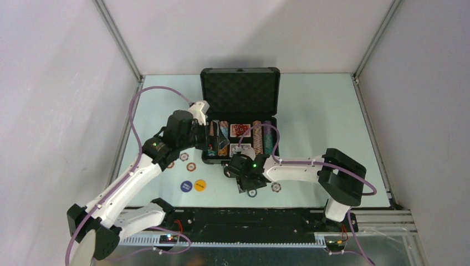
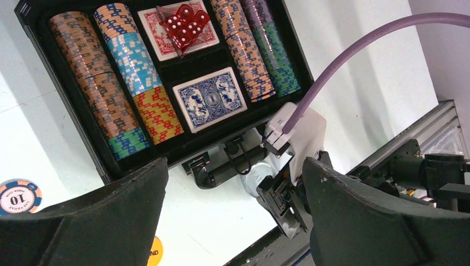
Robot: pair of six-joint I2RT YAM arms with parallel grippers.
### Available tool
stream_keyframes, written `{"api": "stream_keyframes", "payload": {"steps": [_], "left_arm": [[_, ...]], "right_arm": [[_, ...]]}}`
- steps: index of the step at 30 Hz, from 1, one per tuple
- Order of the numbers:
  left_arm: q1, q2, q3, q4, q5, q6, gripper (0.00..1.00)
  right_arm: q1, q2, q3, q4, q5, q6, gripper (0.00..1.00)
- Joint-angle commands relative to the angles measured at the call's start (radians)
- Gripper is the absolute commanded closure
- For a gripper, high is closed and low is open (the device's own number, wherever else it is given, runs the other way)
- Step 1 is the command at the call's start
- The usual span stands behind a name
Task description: Pack up texas hold em set
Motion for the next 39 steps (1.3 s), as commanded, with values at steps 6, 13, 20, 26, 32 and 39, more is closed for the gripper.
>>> {"api": "stream_keyframes", "payload": {"steps": [6, 13, 20, 26, 32, 39], "left_arm": [[0.007, -0.021, -0.005, 0.011, 0.014, -0.007, 0.04], [0.007, -0.024, -0.004, 0.011, 0.016, -0.007, 0.05], [0.008, -0.018, -0.004, 0.013, 0.017, -0.01, 0.05], [0.007, -0.019, -0.005, 0.011, 0.016, -0.011, 0.04], [0.007, -0.016, -0.003, 0.011, 0.015, -0.012, 0.05], [0.008, -0.014, -0.003, 0.011, 0.018, -0.013, 0.04]], "right_arm": [[-0.005, -0.045, 0.013, -0.046, 0.052, -0.025, 0.34], [0.007, -0.079, -0.065, 0.013, 0.026, -0.092, 0.31], [0.013, -0.121, -0.135, 0.096, -0.001, -0.102, 0.29], [0.035, -0.106, -0.137, 0.119, -0.005, -0.101, 0.29], [0.054, -0.099, -0.137, 0.108, -0.006, -0.088, 0.29], [0.067, -0.104, -0.155, 0.1, 0.0, -0.076, 0.34]]}}
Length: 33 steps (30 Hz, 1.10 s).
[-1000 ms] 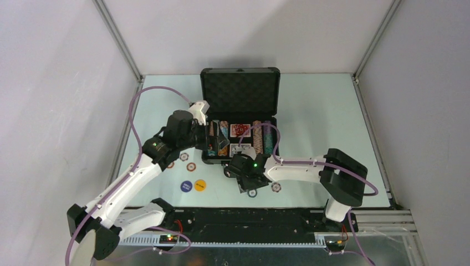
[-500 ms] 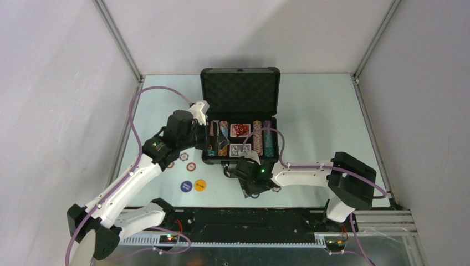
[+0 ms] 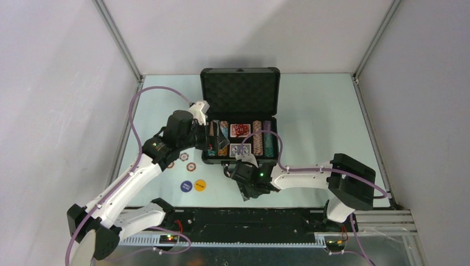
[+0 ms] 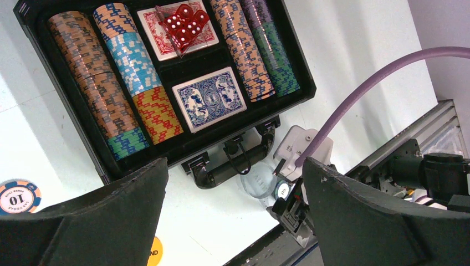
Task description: Pack up texas hold em set
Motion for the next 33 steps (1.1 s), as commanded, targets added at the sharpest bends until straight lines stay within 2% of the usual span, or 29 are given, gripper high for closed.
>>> {"api": "stream_keyframes", "payload": {"steps": [1, 18, 28, 33], "left_arm": [[0.007, -0.015, -0.003, 0.011, 0.016, -0.012, 0.05], [0.008, -0.014, -0.002, 0.012, 0.015, -0.014, 0.04], [0.007, -0.014, -0.001, 0.011, 0.015, -0.014, 0.05], [0.006, -0.011, 0.001, 0.012, 0.017, -0.014, 0.04]], "right_arm": [[0.013, -0.013, -0.03, 0.011, 0.0, 0.017, 0.35], [0.01, -0.007, -0.044, 0.011, 0.009, 0.026, 0.47], [0.004, -0.014, -0.044, 0.0, 0.007, 0.023, 0.45], [0.003, -0.021, -0.044, -0.03, 0.017, 0.024, 0.54]]}}
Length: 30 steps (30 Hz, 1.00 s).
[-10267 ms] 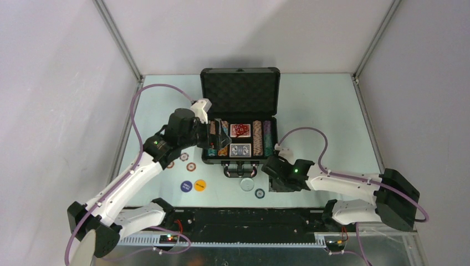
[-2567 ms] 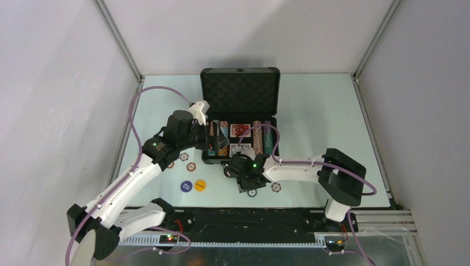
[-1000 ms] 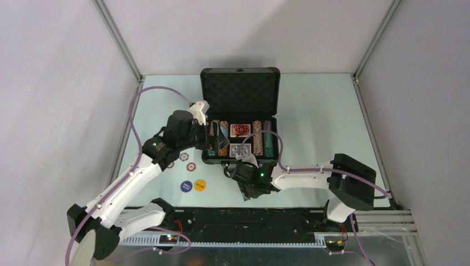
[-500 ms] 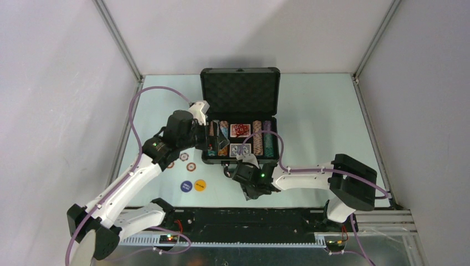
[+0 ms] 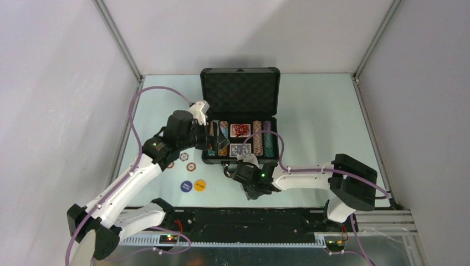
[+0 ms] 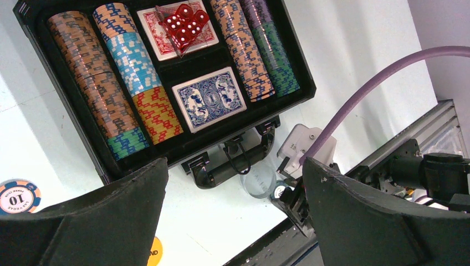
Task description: Pack up texas hold em set
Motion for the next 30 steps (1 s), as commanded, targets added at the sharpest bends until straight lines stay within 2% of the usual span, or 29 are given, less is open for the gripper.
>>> {"api": "stream_keyframes", "payload": {"steps": [1, 7, 17, 22, 25, 30], "left_arm": [[0.007, -0.01, 0.001, 0.012, 0.018, -0.014, 0.05], [0.007, -0.009, 0.002, 0.012, 0.019, -0.013, 0.04], [0.006, -0.006, 0.001, 0.012, 0.018, -0.011, 0.04], [0.008, -0.004, 0.0, 0.012, 0.018, -0.011, 0.05], [0.007, -0.009, 0.0, 0.011, 0.016, -0.011, 0.04], [0.007, -0.008, -0.002, 0.012, 0.014, -0.013, 0.04]], "right_arm": [[0.0, -0.01, -0.023, -0.041, 0.009, 0.019, 0.55], [0.002, -0.024, -0.023, -0.049, 0.024, 0.028, 0.59], [-0.004, -0.123, -0.003, -0.077, 0.058, 0.025, 0.57], [-0.017, -0.113, 0.02, -0.069, 0.037, 0.009, 0.53], [-0.016, -0.085, 0.021, -0.075, 0.023, 0.011, 0.43], [0.01, -0.042, 0.021, -0.079, 0.008, 0.018, 0.39]]}}
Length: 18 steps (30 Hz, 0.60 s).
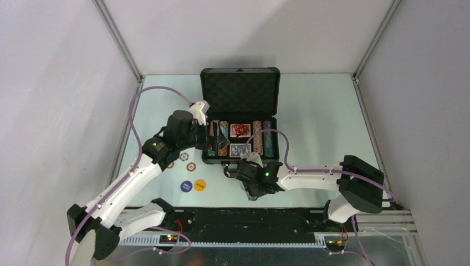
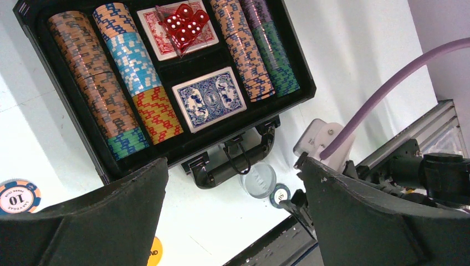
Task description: Pack up texas hold em set
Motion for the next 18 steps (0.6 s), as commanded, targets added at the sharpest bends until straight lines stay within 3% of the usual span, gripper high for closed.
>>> {"api": "stream_keyframes", "payload": {"steps": [1, 10, 18], "left_arm": [[0.008, -0.008, -0.001, 0.013, 0.015, -0.014, 0.05], [0.007, -0.013, -0.002, 0.011, 0.012, -0.011, 0.04], [0.007, -0.011, -0.002, 0.011, 0.013, -0.011, 0.04]], "right_arm": [[0.024, 0.039, 0.028, 0.0, -0.015, 0.009, 0.38], [0.036, 0.077, 0.027, 0.051, -0.034, 0.02, 0.34], [0.04, 0.109, 0.027, 0.031, -0.013, 0.025, 0.4]]}}
